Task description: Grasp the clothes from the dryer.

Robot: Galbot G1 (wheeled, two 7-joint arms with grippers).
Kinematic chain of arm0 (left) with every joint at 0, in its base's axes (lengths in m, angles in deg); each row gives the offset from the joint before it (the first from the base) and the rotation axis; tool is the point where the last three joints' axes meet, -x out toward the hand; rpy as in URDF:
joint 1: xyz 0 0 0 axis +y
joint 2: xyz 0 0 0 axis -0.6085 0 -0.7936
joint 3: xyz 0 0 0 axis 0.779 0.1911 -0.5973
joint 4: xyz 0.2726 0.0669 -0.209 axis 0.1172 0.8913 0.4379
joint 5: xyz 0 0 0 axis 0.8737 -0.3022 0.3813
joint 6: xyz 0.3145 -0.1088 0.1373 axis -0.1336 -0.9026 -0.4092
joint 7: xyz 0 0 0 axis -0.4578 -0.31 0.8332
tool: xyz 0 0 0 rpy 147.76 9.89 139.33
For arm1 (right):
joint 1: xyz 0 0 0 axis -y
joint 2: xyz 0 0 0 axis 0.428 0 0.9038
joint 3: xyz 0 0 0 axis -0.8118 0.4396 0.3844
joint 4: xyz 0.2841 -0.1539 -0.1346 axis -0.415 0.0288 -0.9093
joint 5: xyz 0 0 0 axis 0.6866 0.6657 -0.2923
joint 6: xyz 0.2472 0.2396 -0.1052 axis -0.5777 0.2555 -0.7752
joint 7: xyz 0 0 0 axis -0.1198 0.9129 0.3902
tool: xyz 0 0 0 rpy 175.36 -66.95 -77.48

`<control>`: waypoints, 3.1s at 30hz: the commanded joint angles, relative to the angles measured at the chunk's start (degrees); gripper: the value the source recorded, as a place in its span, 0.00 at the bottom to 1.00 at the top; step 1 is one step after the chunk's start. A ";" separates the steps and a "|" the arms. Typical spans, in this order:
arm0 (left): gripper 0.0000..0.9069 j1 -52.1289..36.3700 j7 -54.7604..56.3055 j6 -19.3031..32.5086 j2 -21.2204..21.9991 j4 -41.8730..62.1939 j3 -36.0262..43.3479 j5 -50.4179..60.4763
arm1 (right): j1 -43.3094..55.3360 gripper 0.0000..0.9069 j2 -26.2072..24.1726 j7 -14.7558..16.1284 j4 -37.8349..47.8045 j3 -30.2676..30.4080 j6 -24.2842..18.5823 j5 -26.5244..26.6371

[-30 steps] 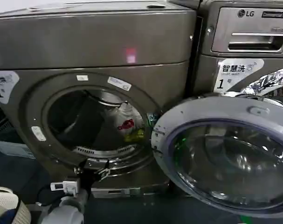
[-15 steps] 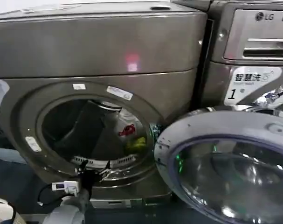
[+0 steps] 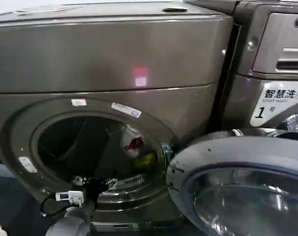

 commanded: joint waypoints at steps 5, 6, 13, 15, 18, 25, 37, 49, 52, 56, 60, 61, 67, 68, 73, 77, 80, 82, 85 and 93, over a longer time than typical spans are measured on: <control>1.00 -6.77 -5.72 -2.81 -0.14 3.53 0.80 7.76 | -0.01 1.00 0.02 -0.09 -0.02 0.16 -0.41 -0.04; 1.00 -7.60 -6.09 -2.81 -0.12 4.42 1.03 8.35 | -0.01 1.00 0.06 -0.07 -0.04 0.21 -0.45 -0.03; 1.00 -13.01 -29.58 2.74 -1.05 10.64 3.47 32.02 | -0.16 1.00 -0.22 0.05 -0.23 0.30 -0.44 0.07; 1.00 -14.73 -36.26 5.55 -1.36 11.82 3.68 39.45 | -0.16 1.00 -0.22 0.05 -0.46 0.31 -0.42 0.13; 1.00 -18.51 -42.26 13.35 -1.31 14.70 3.44 47.68 | -0.43 1.00 0.08 0.11 -0.57 0.25 -0.48 0.14; 1.00 -23.13 -64.54 38.57 -2.37 16.10 1.15 65.18 | -0.60 1.00 0.24 0.13 -0.56 0.11 -0.64 0.14; 1.00 -33.16 -71.75 51.04 -2.73 23.47 2.37 61.59 | -0.38 1.00 0.44 0.24 -0.86 0.50 -0.64 -0.02; 1.00 -34.25 -71.71 47.34 -3.08 26.67 3.38 57.84 | -0.29 1.00 0.76 0.33 -0.66 0.86 -0.82 -0.24; 1.00 -34.33 -71.73 46.65 -3.16 27.45 3.66 56.79 | -0.32 1.00 0.80 0.34 -0.75 0.85 -0.83 -0.25; 1.00 -34.18 -71.75 46.31 -3.12 29.03 4.00 55.86 | -0.41 1.00 0.87 0.35 -0.71 0.84 -0.87 -0.25; 1.00 -34.06 -71.74 46.09 -3.31 31.38 4.12 54.64 | -0.43 1.00 1.17 0.34 -1.02 1.03 -0.97 -0.29; 1.00 -33.94 -71.73 45.94 -3.35 31.47 4.11 54.26 | -0.40 1.00 1.21 0.35 -1.04 1.03 -0.96 -0.30; 1.00 -31.34 -71.72 45.54 -3.91 30.60 4.02 53.68 | -0.16 1.00 1.58 0.33 -1.48 1.72 -1.07 -0.38; 1.00 -31.17 -71.72 45.44 -3.97 31.02 3.99 53.48 | -0.06 1.00 1.55 0.34 -1.58 1.86 -1.04 -0.39; 1.00 -32.39 -71.69 44.34 -3.91 35.11 3.94 52.65 | 0.00 1.00 1.48 0.34 -1.66 2.09 -1.01 -0.44; 1.00 -34.26 -71.66 43.38 -3.77 41.10 3.91 51.72 | -0.07 1.00 1.64 0.34 -1.65 2.13 -1.07 -0.43; 1.00 -35.05 -71.65 42.67 -3.75 43.53 3.89 50.35 | -0.01 1.00 1.74 0.32 -1.64 2.27 -1.09 -0.45; 1.00 -35.48 -71.64 42.19 -3.75 44.24 3.91 49.37 | 0.09 1.00 1.80 0.34 -1.69 2.45 -1.13 -0.53; 0.24 -36.31 -71.66 42.02 -3.60 45.71 3.95 48.54 | 0.25 1.00 1.93 0.25 -1.94 2.77 -1.12 -1.34; 0.00 -37.50 -71.65 42.07 -3.33 48.27 4.48 47.22 | 0.19 1.00 2.02 0.22 -2.05 2.93 -1.13 -1.50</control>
